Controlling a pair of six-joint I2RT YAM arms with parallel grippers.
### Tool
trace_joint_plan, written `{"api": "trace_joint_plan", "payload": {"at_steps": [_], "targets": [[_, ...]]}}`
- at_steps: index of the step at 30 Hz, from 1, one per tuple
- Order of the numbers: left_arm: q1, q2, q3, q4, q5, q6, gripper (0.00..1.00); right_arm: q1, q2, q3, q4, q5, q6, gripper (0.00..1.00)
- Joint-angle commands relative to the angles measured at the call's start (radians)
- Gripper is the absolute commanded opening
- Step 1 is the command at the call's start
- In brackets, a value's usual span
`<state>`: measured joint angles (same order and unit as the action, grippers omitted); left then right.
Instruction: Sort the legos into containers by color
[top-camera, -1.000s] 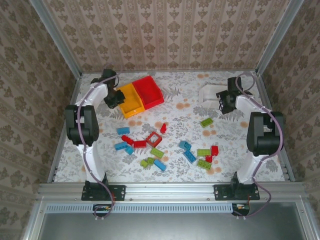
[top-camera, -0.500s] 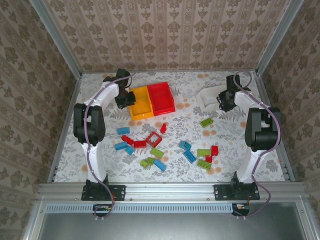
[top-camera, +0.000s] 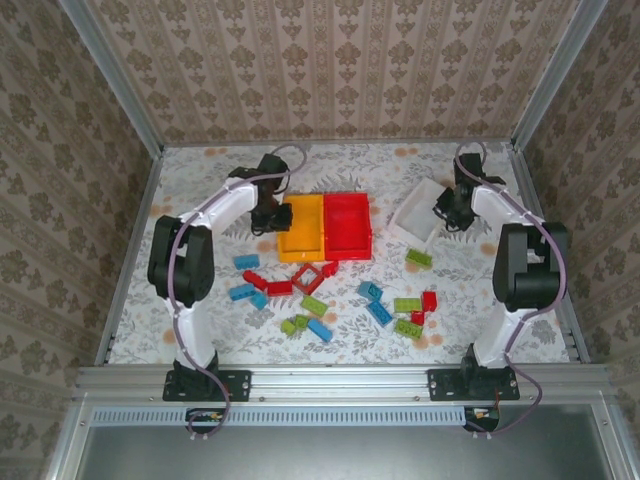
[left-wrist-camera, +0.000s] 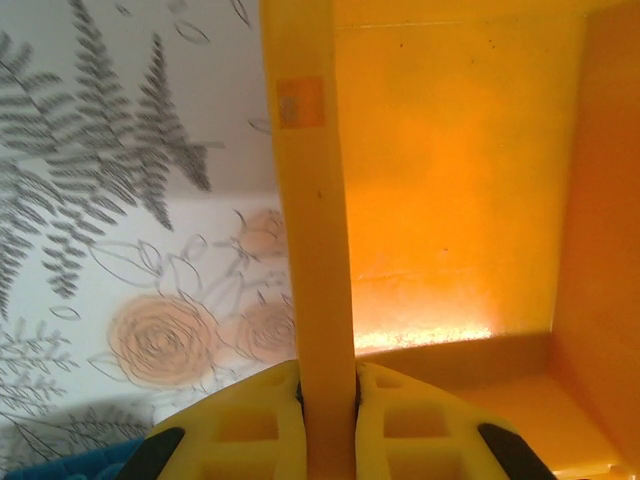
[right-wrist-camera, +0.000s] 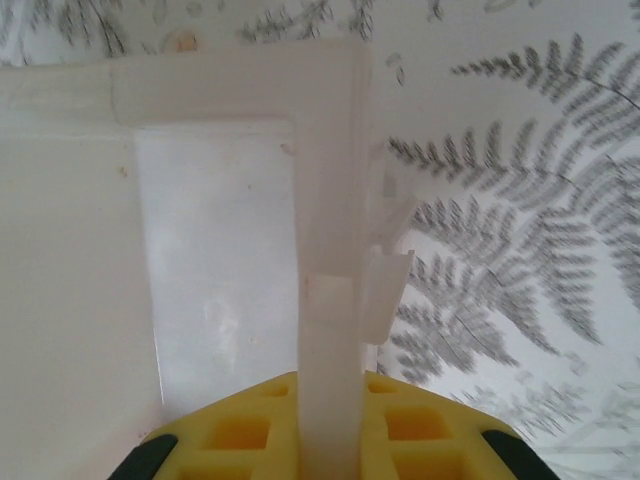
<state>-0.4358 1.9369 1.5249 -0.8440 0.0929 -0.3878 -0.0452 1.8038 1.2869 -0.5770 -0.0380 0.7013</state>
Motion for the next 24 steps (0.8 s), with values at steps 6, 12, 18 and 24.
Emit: {"api": "trace_joint_plan", "payload": {"at_steps": [6, 12, 18, 24], "targets": [[0.005, -0.038, -0.041, -0.054, 0.011, -0.002, 0.0, 0.053, -0.075, -0.028, -0.053, -0.018, -0.157, 0.16], [0.074, 0.035, 0.101, -0.098, -0.027, 0.037, 0.0, 0.115, 0.03, 0.12, -0.096, -0.029, -0.289, 0.15], [0.125, 0.101, 0.2, -0.118, -0.04, 0.093, 0.0, 0.15, 0.16, 0.253, -0.129, -0.151, -0.368, 0.15], [0.141, 0.149, 0.237, -0.1, -0.021, 0.134, 0.0, 0.186, 0.277, 0.39, -0.19, -0.215, -0.403, 0.16]]}}
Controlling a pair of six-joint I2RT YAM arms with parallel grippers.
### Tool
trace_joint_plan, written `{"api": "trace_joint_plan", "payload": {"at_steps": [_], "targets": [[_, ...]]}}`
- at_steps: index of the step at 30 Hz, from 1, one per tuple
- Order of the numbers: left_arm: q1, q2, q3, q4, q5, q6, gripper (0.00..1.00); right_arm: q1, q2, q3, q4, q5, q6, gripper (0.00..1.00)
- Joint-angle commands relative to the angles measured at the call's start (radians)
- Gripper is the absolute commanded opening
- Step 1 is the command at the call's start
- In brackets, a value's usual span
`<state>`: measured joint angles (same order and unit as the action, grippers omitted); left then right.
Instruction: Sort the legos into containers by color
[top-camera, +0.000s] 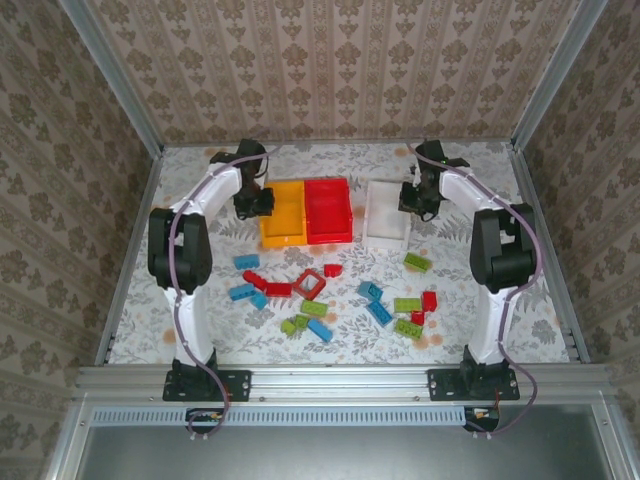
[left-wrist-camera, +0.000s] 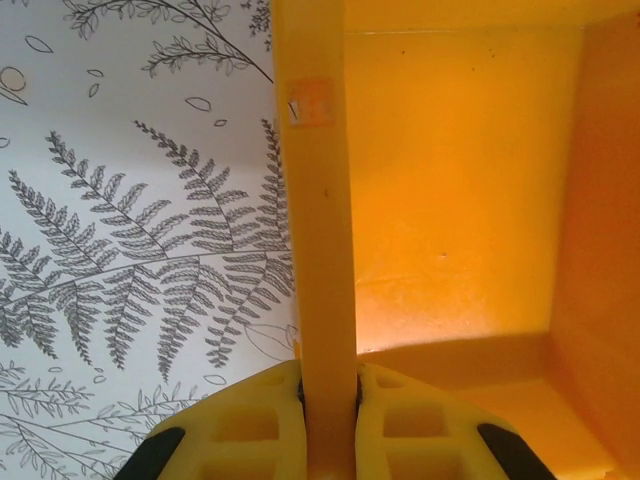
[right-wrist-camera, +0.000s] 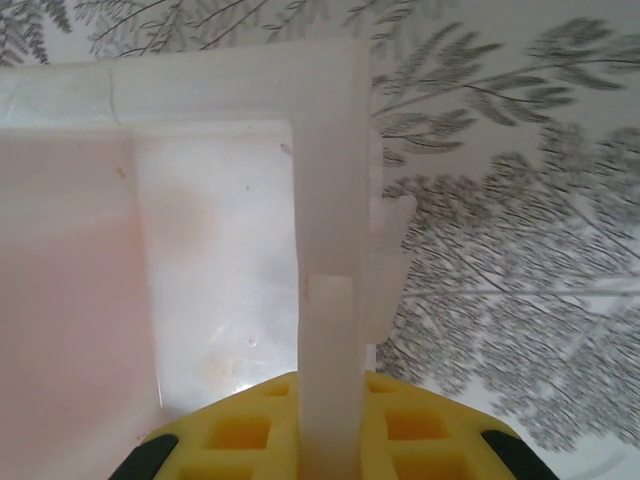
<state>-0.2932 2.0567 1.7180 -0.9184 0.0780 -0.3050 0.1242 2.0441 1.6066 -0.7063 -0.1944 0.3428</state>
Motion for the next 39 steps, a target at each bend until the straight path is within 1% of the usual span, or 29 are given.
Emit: {"api": "trace_joint_plan", "payload": {"at_steps": [1, 6, 8, 12, 13, 15, 18, 23, 28, 30, 35, 39], "targets": [[-0.004, 0.035, 0.052, -0.024, -0.003, 0.066, 0.0, 0.018, 0.052, 0.092, -0.068, -0.064, -0.044, 0.16], [-0.011, 0.052, 0.067, -0.031, -0.026, 0.134, 0.0, 0.02, 0.112, 0.185, -0.1, -0.08, -0.053, 0.17], [-0.006, 0.054, 0.068, -0.033, -0.026, 0.14, 0.0, 0.023, 0.138, 0.22, -0.12, -0.083, -0.065, 0.18], [-0.007, 0.048, 0.071, -0.032, -0.028, 0.116, 0.0, 0.028, 0.171, 0.264, -0.156, -0.082, -0.084, 0.23], [-0.007, 0.044, 0.072, -0.032, -0.028, 0.106, 0.01, 0.028, 0.17, 0.265, -0.157, -0.079, -0.084, 0.25], [-0.006, 0.04, 0.082, -0.039, -0.031, 0.082, 0.07, 0.029, 0.158, 0.263, -0.157, -0.068, -0.082, 0.3], [-0.004, 0.024, 0.082, -0.038, -0.034, 0.045, 0.18, 0.029, 0.122, 0.254, -0.151, -0.051, -0.074, 0.38], [-0.001, -0.02, 0.073, -0.027, -0.032, -0.018, 0.35, 0.029, 0.049, 0.243, -0.144, -0.009, -0.053, 0.48], [-0.001, -0.071, 0.047, -0.019, -0.036, -0.062, 0.49, 0.029, -0.032, 0.2, -0.132, 0.028, -0.033, 0.55], [0.0, -0.104, 0.024, -0.007, -0.044, -0.078, 0.53, 0.028, -0.065, 0.175, -0.126, 0.039, -0.024, 0.56], [-0.001, -0.208, -0.047, 0.019, -0.033, -0.137, 0.55, 0.029, -0.17, 0.089, -0.091, 0.043, -0.004, 0.56], [-0.017, -0.319, -0.146, 0.05, -0.008, -0.186, 0.54, 0.034, -0.273, 0.007, -0.055, 0.021, 0.02, 0.56]]}}
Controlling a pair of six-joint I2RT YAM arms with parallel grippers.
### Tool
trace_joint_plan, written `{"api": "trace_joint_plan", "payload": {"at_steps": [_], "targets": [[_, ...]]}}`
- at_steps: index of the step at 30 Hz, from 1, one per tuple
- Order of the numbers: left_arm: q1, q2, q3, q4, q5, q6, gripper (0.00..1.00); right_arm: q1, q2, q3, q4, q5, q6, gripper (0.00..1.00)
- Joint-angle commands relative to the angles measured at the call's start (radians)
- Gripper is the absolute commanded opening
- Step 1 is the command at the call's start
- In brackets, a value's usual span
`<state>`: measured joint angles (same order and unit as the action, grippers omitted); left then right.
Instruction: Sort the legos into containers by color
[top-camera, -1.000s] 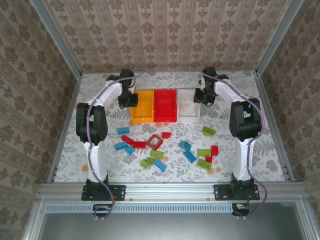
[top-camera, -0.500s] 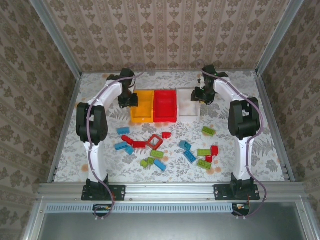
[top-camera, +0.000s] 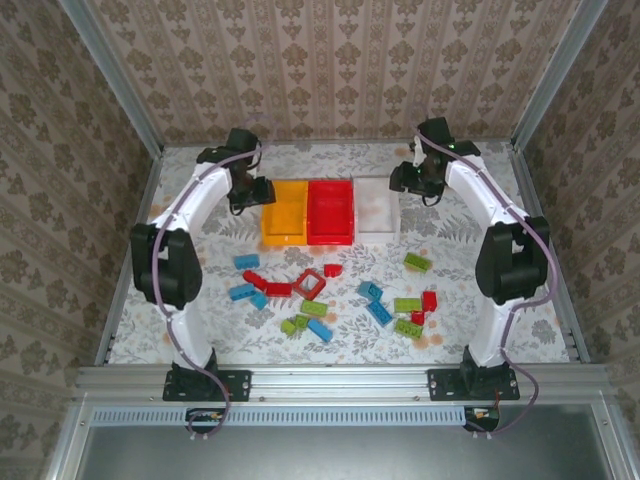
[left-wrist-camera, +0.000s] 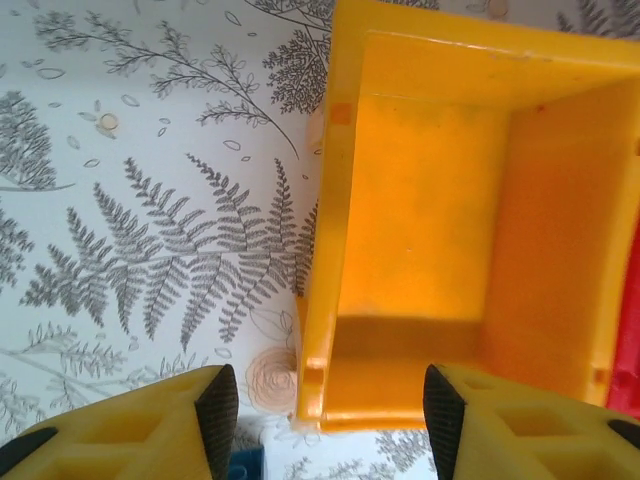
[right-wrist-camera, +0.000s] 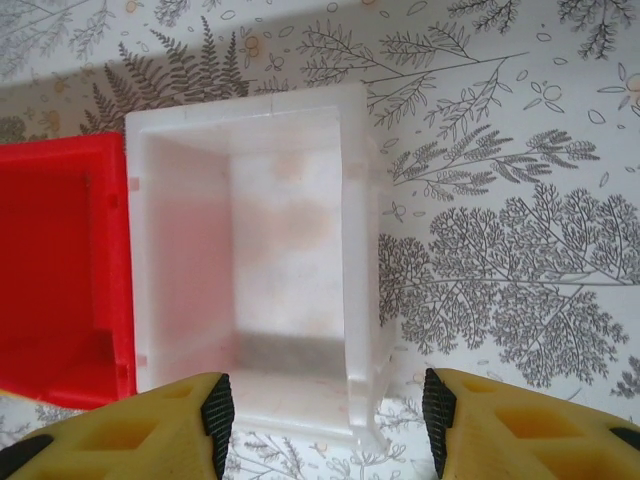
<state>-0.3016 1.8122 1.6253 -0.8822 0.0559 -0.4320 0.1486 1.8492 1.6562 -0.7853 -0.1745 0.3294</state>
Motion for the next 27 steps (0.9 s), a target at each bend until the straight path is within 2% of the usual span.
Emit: {"api": "trace_joint_plan", "payload": {"at_steps": [1, 5, 7, 9, 12, 15, 19, 27], "targets": [[-0.019, -0.104, -0.081, 0.024, 0.02, -0.062, 0.53, 0.018, -0.107, -0.067, 0.037, -0.012, 0.037, 0.56], [-0.082, -0.211, -0.198, 0.054, 0.078, -0.007, 0.45, 0.087, -0.23, -0.179, 0.089, -0.056, 0.031, 0.55], [-0.141, -0.258, -0.269, 0.069, 0.141, 0.066, 0.43, 0.15, -0.327, -0.283, 0.158, -0.099, 0.034, 0.55], [-0.222, -0.281, -0.331, 0.064, 0.157, 0.131, 0.43, 0.22, -0.438, -0.418, 0.276, -0.157, 0.039, 0.55], [-0.327, -0.286, -0.41, 0.069, 0.152, 0.186, 0.44, 0.353, -0.637, -0.655, 0.48, -0.167, 0.065, 0.57], [-0.395, -0.261, -0.472, 0.098, 0.106, 0.18, 0.45, 0.462, -0.802, -0.869, 0.634, -0.104, 0.123, 0.61], [-0.425, -0.207, -0.493, 0.118, 0.028, 0.164, 0.48, 0.557, -0.915, -0.975, 0.597, -0.009, 0.132, 0.62], [-0.427, -0.13, -0.501, 0.148, -0.033, 0.204, 0.5, 0.568, -0.967, -1.015, 0.553, -0.008, 0.139, 0.62]]}}
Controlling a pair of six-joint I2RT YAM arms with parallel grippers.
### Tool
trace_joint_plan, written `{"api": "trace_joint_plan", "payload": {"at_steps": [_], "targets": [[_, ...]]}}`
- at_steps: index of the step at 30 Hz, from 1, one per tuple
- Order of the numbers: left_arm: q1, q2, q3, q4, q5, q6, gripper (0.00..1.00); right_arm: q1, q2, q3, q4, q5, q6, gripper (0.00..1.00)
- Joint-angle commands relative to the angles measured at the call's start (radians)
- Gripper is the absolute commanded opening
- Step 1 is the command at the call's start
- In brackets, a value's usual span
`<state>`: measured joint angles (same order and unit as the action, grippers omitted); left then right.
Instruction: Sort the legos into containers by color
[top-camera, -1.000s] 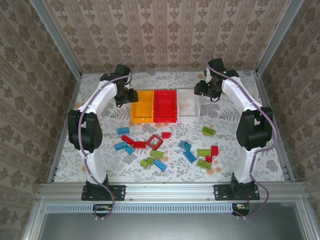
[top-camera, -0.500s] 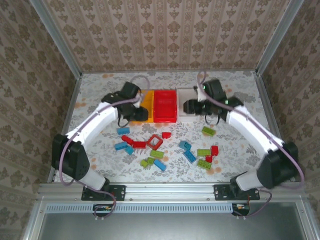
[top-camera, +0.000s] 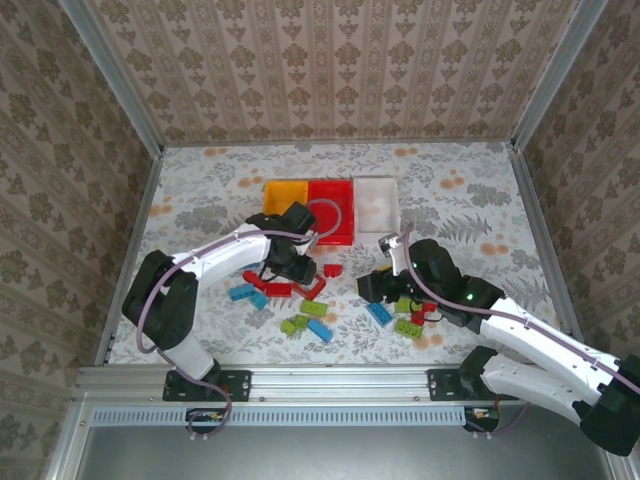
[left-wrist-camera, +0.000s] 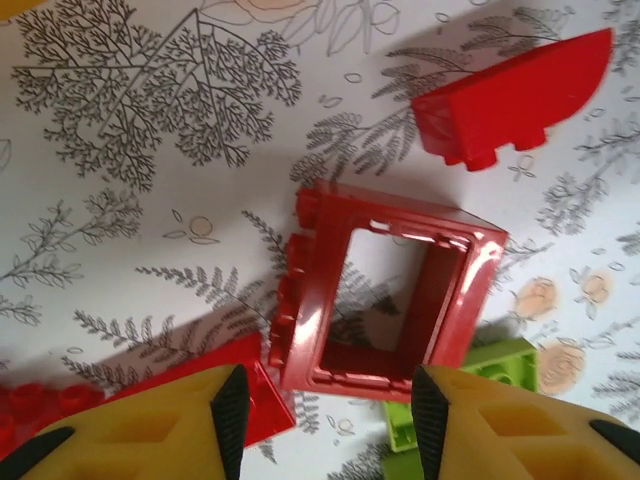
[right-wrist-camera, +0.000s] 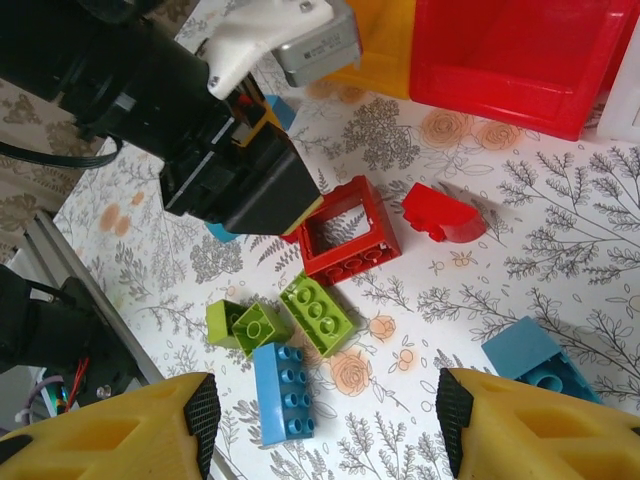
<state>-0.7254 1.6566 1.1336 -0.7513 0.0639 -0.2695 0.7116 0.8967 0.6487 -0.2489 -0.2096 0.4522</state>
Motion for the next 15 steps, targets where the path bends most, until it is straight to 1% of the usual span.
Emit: {"api": "trace_joint_plan", "payload": {"at_steps": [1, 8, 15], "targets": [[-0.003, 0.04, -0.009, 0.022, -0.034, 0.049, 0.49, 0.005, -0.013, -0.007, 0.018, 0.026, 0.021, 0.62], [-0.005, 0.106, 0.004, 0.052, 0.005, 0.069, 0.43, 0.005, 0.01, -0.007, 0.021, 0.029, 0.036, 0.61], [-0.004, 0.149, 0.007, 0.067, -0.007, 0.076, 0.29, 0.005, 0.039, 0.0, 0.03, 0.027, 0.037, 0.6]]}}
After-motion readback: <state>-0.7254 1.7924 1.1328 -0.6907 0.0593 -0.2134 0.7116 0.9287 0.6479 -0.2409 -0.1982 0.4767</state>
